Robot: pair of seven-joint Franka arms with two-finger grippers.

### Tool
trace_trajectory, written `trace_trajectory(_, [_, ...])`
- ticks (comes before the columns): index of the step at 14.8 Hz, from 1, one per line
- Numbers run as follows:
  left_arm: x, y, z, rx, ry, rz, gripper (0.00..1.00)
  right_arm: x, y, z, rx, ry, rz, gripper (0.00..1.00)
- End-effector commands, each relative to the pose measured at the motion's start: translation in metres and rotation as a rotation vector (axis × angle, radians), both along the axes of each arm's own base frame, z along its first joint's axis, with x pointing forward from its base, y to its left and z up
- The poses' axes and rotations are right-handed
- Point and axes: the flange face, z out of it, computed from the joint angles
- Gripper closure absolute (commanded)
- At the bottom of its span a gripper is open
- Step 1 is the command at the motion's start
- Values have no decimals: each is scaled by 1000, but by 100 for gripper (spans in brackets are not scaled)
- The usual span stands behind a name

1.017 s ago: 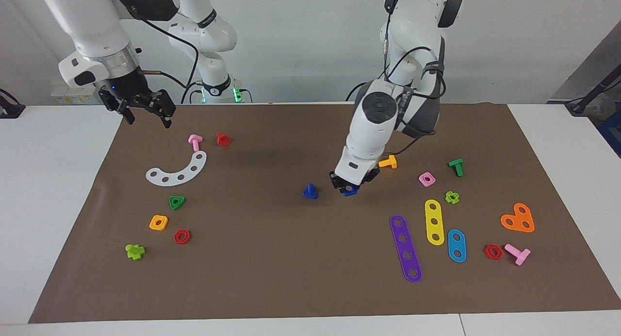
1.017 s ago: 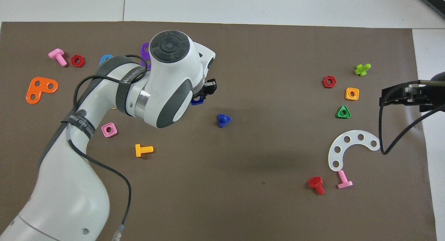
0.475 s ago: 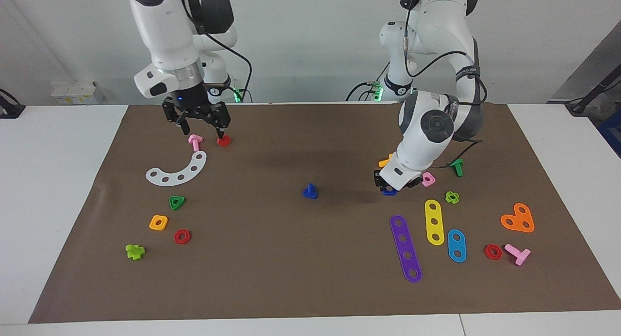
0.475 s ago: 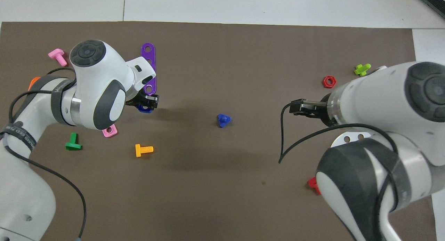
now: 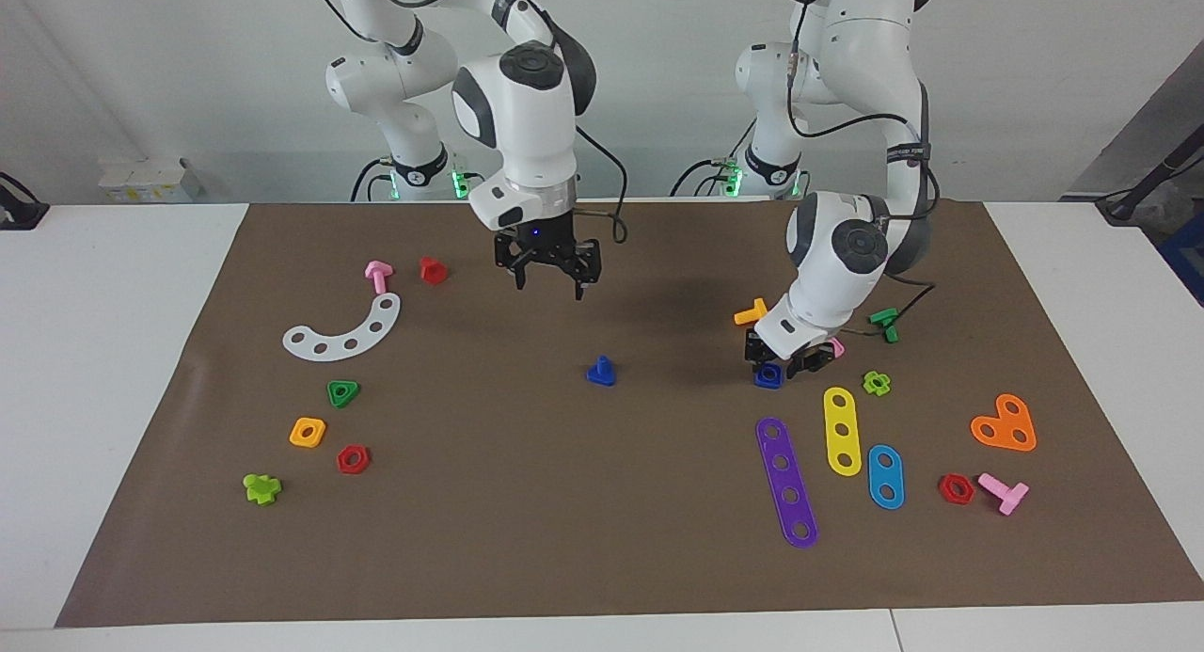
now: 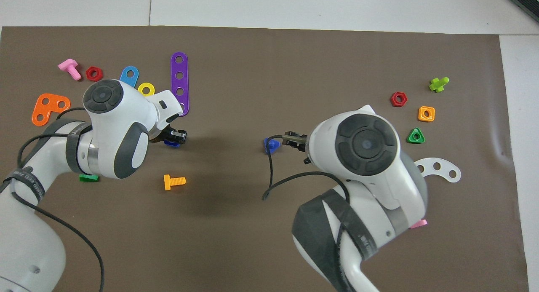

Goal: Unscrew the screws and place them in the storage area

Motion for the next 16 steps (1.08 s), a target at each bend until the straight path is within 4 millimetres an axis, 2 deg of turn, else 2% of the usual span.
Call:
trace_trajectory(1, [-10,7,19,-15,-9,-1,0,24,28,-10,9,-35,-28,6])
trace_trajectory(2, [-10,11,35,-13,6,7,0,32,36,-18,11,-42,-28,7])
trace_trajectory(4, [-10,36,74,-2,61,42,0,39,41,-29,15,-62,-19,8])
trace_trajectory(5, [-15,52,93,3,79,59,0,41,43,-40,12,-60,-17,9])
trace_trajectory(6, [-20,69,111,5,81,83,0,39,53,-57,-4,-52,5,9])
trace_trajectory(9, [-39,108,151,46,95,120,0,39,66,-81,-33,-73,50,9])
trace_trajectory(12, [-57,149,192,74,59,151,0,36,77,-117,-47,-67,84,12])
trace_trajectory(16, [-70,163,240,73,6,195,0,32,74,-144,-48,-70,107,15])
